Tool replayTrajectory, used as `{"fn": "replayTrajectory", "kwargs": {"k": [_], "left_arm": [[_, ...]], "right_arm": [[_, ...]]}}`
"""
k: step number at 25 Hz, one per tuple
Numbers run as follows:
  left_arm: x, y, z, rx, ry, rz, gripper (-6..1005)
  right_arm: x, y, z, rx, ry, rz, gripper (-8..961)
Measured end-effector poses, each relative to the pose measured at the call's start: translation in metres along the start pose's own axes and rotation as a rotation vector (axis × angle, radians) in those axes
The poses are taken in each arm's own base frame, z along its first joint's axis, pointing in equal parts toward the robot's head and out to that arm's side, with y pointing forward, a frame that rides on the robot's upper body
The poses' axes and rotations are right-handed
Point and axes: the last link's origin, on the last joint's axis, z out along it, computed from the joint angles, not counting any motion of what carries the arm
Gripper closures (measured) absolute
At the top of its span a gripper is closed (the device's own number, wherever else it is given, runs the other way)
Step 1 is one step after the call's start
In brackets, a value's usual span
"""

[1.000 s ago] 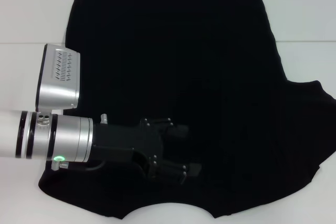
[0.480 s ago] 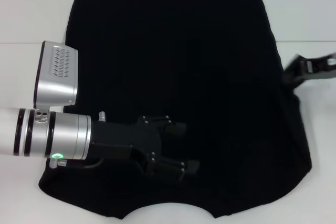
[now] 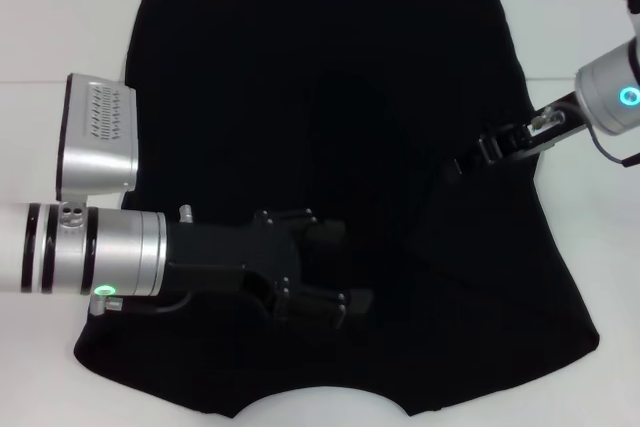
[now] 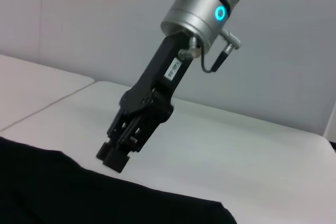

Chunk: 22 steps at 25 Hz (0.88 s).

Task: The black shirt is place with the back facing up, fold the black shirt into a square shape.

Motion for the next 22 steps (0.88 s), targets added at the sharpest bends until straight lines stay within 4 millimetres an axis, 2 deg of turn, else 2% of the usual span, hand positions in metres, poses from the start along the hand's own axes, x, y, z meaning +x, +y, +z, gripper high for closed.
{"fn": "replayTrajectory", "kwargs": {"k": [6, 10, 17, 20, 22], "left_arm": [[0.0, -0.004, -0.003, 0.026, 0.008, -0.008, 89], [0.0, -0.005, -0.011, 0.037, 0.034, -0.038, 90], [-0.008, -0.012, -0.056, 0.123, 0.078, -0.237, 93], [-0.02, -0.011, -0.08, 0.191, 0.073, -0.292, 94], [-0.03, -0.01, -0.098, 0.251, 0.044, -0.322, 95]], "right_arm": [[0.005, -0.017, -0.012, -0.003, -0.05, 0.07, 680], [0.017, -0.028, -0.016, -0.042, -0.104, 0.118, 529], [0.047, -0.022, -0.013, -0.245, -0.266, 0.083, 207], [0.059, -0.015, -0.004, -0.302, -0.31, 0.023, 9], [0.067, -0.01, 0.005, -0.319, -0.314, -0.026, 9]]}}
